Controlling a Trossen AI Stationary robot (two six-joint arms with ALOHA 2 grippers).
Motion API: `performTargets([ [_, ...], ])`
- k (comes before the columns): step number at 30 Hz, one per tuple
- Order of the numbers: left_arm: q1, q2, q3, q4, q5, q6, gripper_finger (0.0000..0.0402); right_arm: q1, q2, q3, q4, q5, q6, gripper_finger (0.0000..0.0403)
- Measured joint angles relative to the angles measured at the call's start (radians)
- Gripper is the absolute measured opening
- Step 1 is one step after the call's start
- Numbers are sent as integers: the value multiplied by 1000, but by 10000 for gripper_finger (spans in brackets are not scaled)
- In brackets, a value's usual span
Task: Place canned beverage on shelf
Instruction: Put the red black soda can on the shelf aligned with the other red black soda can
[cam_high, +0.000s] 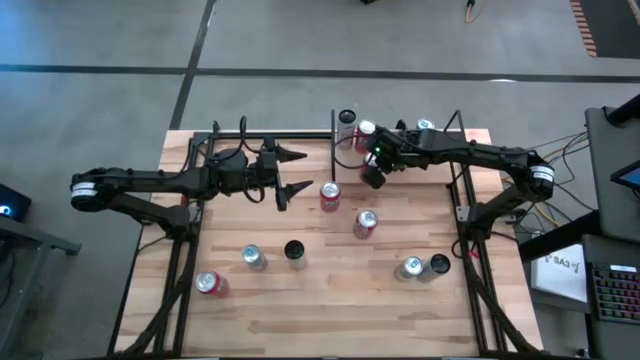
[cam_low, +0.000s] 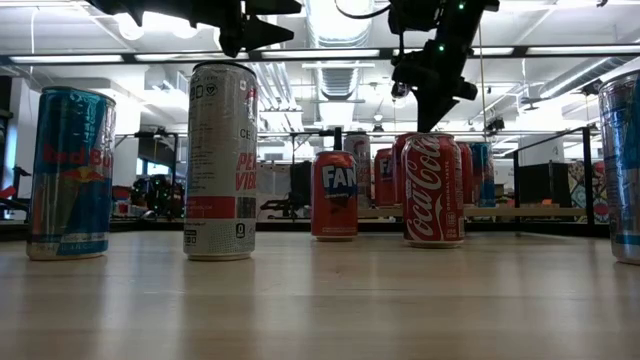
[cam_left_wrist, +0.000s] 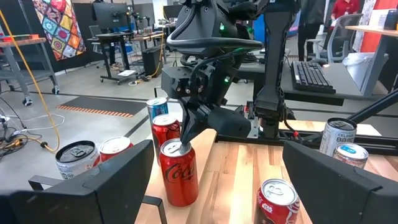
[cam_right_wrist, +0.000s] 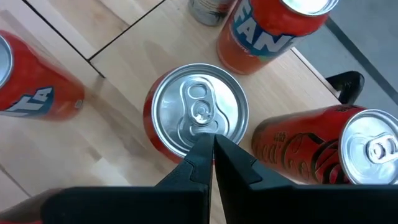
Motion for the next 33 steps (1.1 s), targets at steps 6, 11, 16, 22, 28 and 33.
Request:
performTargets([
  [6, 0, 0, 0, 0, 0, 0, 341, 0, -1, 0, -21, 5, 18, 9],
  [11, 0, 0, 0, 0, 0, 0, 341, 0, -1, 0, -22, 23, 17, 9],
  [16, 0, 0, 0, 0, 0, 0, 341, 0, -16, -2, -18, 23, 14, 9],
  [22, 0, 0, 0, 0, 0, 0, 341, 0, -29, -2, 12, 23, 1, 9],
  [28, 0, 0, 0, 0, 0, 0, 341, 0, -20, -2, 71, -17, -32, 9],
  [33, 0, 0, 0, 0, 0, 0, 341, 0, -1, -2, 67, -39, -34, 9],
])
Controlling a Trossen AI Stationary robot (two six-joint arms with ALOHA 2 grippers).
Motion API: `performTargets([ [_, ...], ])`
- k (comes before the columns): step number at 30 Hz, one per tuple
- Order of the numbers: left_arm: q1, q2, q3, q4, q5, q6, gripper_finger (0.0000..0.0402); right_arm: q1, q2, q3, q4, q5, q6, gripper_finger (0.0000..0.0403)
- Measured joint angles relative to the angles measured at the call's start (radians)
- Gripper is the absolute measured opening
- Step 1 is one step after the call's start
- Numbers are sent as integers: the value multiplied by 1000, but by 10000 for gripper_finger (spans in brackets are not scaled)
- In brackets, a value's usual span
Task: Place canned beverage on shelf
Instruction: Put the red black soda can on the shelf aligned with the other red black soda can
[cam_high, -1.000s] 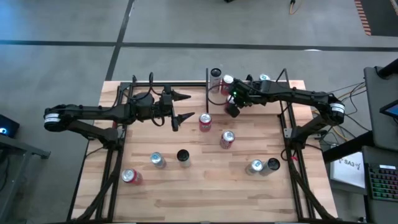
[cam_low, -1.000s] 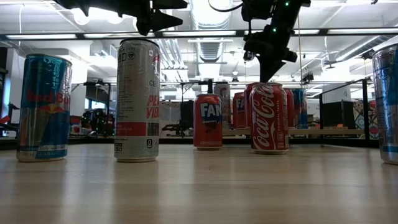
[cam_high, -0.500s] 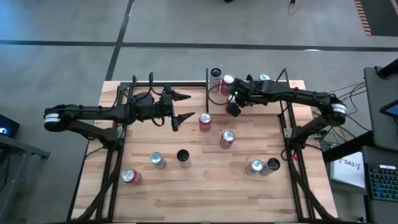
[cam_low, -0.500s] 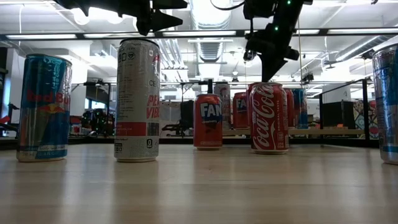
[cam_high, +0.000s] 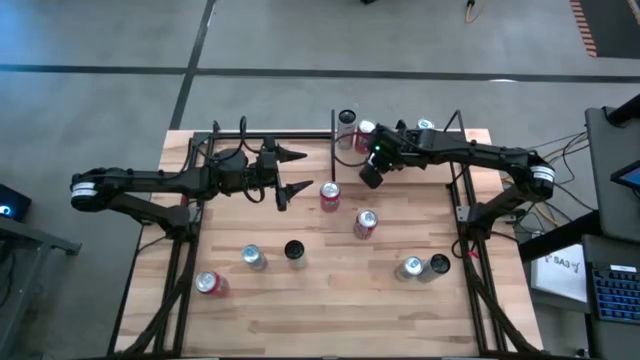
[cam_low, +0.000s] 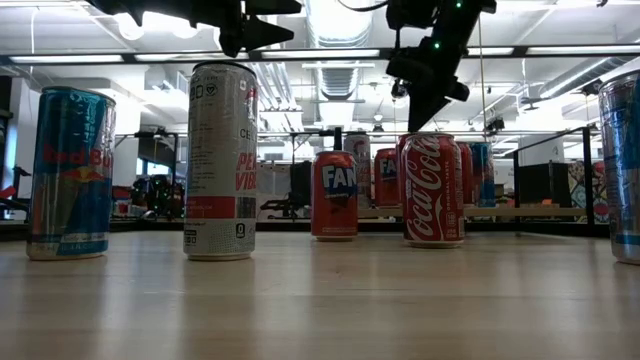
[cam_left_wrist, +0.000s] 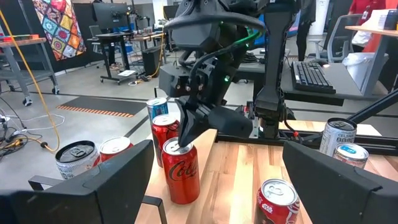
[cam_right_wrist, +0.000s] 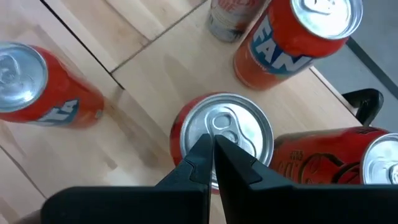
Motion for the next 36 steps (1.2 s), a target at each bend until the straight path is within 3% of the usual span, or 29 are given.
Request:
performTargets([
  [36, 0, 0, 0, -9, 0, 0, 341, 0, -1, 2, -167, 46, 53, 9],
])
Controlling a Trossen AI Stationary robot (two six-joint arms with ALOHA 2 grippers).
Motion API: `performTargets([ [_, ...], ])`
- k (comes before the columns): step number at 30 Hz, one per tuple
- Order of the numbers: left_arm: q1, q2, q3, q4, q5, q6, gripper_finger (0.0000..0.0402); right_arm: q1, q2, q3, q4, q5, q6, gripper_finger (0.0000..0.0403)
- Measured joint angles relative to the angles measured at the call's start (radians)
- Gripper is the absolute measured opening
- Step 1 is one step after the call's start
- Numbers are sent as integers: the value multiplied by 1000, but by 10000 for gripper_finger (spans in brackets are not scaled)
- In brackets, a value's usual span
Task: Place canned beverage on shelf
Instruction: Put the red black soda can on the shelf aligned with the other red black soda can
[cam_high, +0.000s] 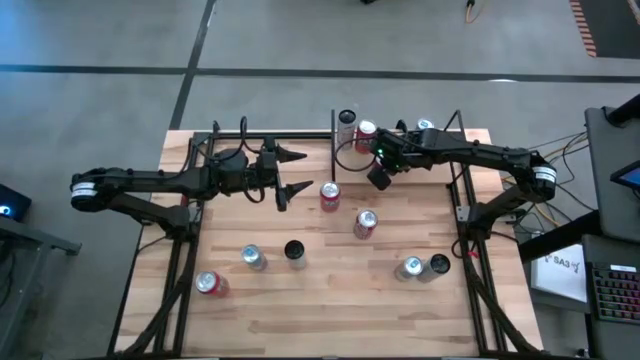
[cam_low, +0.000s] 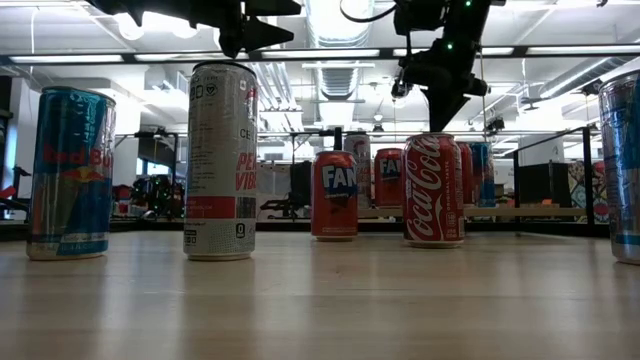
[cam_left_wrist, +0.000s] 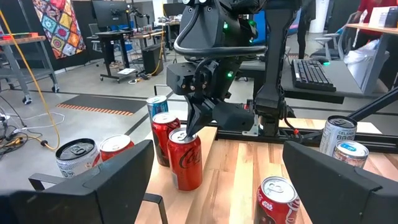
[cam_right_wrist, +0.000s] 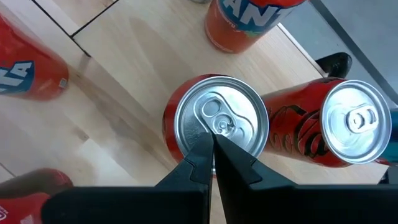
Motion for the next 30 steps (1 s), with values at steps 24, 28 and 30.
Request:
performTargets([
  [24, 0, 0, 0, 1, 0, 0, 341, -1, -100, -5, -24, 16, 26, 9],
  [28, 0, 0, 0, 1, 0, 0, 341, -1, -74, -8, -20, 16, 25, 9],
  [30, 0, 0, 0, 1, 0, 0, 341, -1, -61, -10, -20, 16, 23, 9],
])
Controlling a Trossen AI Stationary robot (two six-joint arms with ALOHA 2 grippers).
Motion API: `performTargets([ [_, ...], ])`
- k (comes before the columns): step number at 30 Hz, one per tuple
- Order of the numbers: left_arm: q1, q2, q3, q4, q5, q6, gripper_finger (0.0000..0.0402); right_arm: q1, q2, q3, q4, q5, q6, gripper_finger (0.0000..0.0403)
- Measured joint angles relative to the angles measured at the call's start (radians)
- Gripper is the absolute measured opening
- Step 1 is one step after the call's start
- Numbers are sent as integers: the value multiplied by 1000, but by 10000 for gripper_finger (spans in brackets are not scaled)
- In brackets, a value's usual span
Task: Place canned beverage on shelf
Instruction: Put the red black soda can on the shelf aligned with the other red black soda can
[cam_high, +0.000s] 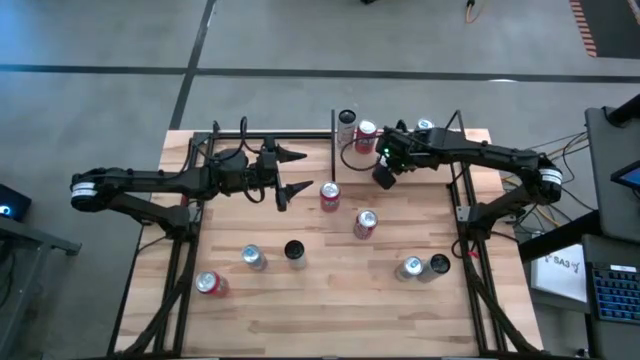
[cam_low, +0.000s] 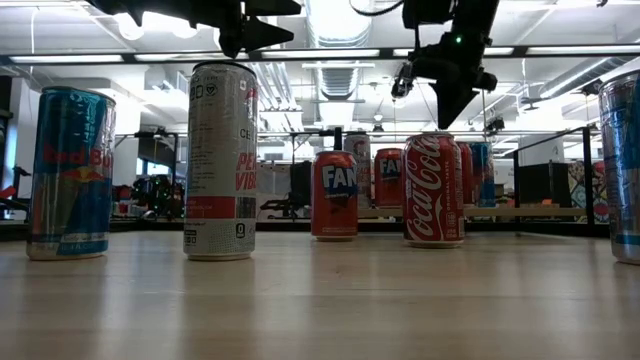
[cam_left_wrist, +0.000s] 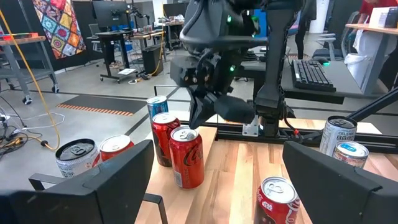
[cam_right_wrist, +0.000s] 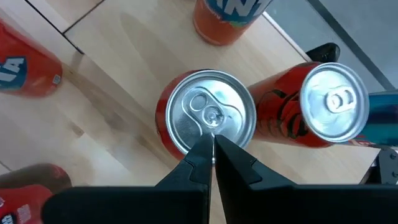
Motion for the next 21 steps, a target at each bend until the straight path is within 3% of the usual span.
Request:
performTargets([
  [21, 0, 0, 0, 0, 0, 0, 341, -2, 16, 0, -62, 16, 85, 9],
])
